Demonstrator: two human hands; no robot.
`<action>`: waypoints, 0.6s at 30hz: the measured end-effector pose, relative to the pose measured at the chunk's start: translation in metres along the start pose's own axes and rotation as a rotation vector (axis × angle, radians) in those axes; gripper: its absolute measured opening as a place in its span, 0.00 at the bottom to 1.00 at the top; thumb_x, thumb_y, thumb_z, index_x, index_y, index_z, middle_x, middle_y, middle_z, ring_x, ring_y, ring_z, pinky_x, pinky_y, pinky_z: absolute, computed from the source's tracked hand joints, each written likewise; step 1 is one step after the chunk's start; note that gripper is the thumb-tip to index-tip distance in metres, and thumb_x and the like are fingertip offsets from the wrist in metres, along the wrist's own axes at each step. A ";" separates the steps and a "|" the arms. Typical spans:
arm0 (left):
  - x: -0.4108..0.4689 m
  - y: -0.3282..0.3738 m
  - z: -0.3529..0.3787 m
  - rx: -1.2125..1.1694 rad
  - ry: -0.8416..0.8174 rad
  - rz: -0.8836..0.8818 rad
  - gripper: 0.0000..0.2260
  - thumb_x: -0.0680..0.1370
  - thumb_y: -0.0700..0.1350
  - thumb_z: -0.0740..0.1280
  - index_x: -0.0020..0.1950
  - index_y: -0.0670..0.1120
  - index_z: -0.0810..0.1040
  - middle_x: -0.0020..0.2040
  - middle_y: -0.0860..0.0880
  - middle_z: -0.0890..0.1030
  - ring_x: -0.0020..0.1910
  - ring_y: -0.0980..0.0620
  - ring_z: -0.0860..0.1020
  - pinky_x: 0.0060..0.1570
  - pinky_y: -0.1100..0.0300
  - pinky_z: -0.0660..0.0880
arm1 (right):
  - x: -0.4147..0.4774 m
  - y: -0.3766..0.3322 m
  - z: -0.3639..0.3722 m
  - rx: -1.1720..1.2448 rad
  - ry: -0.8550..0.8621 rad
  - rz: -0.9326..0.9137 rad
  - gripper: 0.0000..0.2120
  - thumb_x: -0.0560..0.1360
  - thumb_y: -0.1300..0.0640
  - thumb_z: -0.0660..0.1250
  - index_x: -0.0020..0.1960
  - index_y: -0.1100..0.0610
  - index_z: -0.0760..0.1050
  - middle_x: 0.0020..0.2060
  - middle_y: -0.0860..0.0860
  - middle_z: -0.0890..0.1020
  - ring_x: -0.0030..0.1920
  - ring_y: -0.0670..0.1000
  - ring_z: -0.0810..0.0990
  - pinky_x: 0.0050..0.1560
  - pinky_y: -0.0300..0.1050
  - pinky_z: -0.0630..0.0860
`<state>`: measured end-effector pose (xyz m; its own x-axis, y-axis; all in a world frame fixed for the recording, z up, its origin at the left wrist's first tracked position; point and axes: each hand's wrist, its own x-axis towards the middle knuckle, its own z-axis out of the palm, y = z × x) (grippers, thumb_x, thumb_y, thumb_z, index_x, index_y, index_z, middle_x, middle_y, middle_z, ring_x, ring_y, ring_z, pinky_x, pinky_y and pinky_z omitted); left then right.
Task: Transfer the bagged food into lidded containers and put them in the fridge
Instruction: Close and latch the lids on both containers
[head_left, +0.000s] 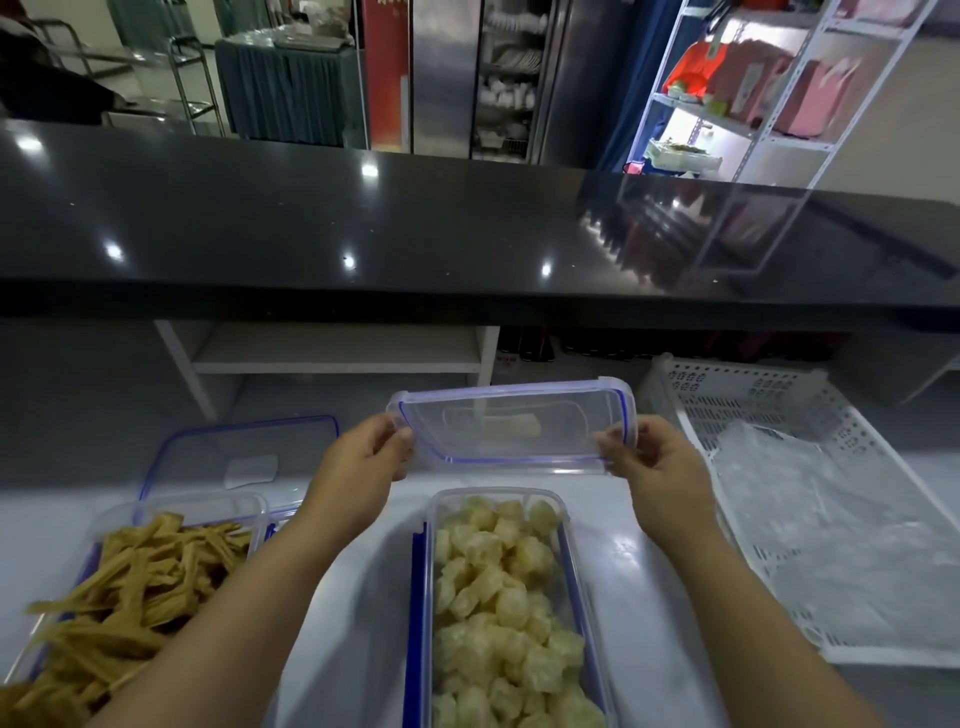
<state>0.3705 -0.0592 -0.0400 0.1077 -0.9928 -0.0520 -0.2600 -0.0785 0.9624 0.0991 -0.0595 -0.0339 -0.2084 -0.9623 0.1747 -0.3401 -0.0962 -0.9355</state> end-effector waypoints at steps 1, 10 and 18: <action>-0.004 0.005 -0.002 -0.049 0.012 0.007 0.13 0.80 0.40 0.59 0.47 0.56 0.78 0.46 0.51 0.81 0.49 0.48 0.79 0.51 0.52 0.76 | -0.004 -0.005 -0.002 -0.056 0.050 -0.083 0.04 0.73 0.55 0.70 0.41 0.53 0.77 0.33 0.53 0.80 0.36 0.53 0.78 0.41 0.43 0.76; -0.044 0.044 -0.009 -0.171 -0.027 -0.090 0.17 0.79 0.56 0.57 0.47 0.45 0.77 0.44 0.44 0.80 0.40 0.46 0.79 0.40 0.52 0.77 | -0.054 -0.016 -0.004 -0.436 0.338 -0.691 0.07 0.73 0.64 0.65 0.47 0.63 0.81 0.42 0.54 0.84 0.45 0.49 0.80 0.48 0.38 0.76; -0.071 0.027 -0.007 -0.042 -0.205 -0.126 0.20 0.74 0.47 0.69 0.62 0.37 0.73 0.43 0.39 0.82 0.33 0.52 0.82 0.31 0.62 0.78 | -0.108 -0.021 0.011 -0.478 0.280 -0.770 0.10 0.66 0.74 0.67 0.42 0.63 0.80 0.45 0.56 0.83 0.50 0.53 0.79 0.56 0.45 0.75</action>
<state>0.3626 0.0099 -0.0081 -0.0611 -0.9733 -0.2210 -0.2159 -0.2033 0.9550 0.1387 0.0436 -0.0361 0.0385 -0.5757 0.8168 -0.8019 -0.5055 -0.3185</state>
